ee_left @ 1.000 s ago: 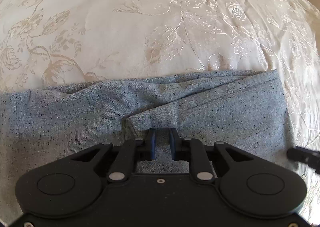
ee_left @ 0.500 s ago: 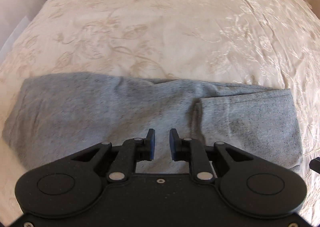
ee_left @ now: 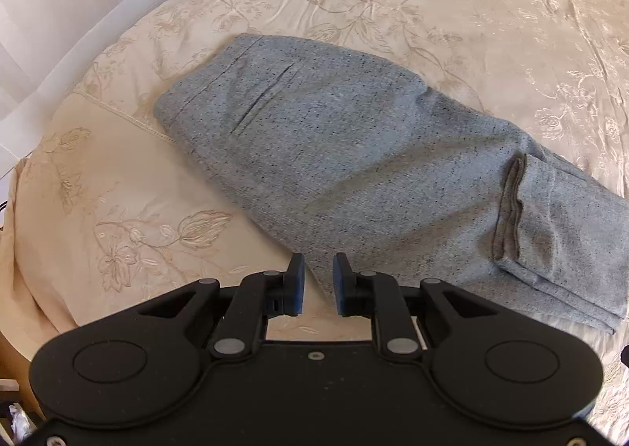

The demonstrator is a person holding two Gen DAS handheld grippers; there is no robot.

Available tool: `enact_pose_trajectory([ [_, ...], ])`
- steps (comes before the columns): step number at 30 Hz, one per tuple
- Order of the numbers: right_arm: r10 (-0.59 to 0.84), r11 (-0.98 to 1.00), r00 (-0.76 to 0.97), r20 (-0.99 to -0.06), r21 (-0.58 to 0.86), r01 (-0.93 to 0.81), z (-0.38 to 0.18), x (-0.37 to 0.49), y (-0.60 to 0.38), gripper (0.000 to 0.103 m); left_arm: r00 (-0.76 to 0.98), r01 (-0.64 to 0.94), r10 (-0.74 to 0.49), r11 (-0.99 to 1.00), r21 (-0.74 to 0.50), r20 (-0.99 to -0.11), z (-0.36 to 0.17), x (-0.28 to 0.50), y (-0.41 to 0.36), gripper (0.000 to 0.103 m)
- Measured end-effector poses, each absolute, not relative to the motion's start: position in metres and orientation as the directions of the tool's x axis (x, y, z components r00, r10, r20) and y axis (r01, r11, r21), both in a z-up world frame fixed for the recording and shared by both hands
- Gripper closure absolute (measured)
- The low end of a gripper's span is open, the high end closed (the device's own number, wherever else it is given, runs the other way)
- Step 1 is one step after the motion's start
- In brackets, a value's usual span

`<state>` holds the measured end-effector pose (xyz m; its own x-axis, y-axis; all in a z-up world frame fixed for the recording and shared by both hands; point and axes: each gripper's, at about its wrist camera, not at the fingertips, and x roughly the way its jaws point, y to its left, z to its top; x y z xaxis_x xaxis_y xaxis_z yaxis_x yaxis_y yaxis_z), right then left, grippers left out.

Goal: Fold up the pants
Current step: 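Move the open left gripper toward the waist of the folded pants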

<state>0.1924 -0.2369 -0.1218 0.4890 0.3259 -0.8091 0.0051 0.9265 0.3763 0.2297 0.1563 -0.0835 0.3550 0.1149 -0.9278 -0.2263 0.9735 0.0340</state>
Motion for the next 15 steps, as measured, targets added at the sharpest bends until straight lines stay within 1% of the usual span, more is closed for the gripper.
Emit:
enact_pose_trajectory([
  [7,0.359,0.914,0.49,-0.794,0.405,-0.014,-0.115,0.197,-0.224,0.072,0.377,-0.173,0.118,0.983,0.056,-0.918,-0.082,0.254,0.189,0.077],
  [10,0.341,0.921,0.491,-0.802,0.389,-0.003,-0.116,0.206,-0.208,0.072,0.374,-0.165,0.093,0.986,0.032,-0.923,-0.089,0.275,0.211,0.077],
  [15,0.312,0.918,0.503,-0.806,0.393,0.061,-0.113,0.222,-0.172,0.072,0.362,-0.164,0.034,0.986,-0.027,-0.932,-0.103,0.312,0.251,0.077],
])
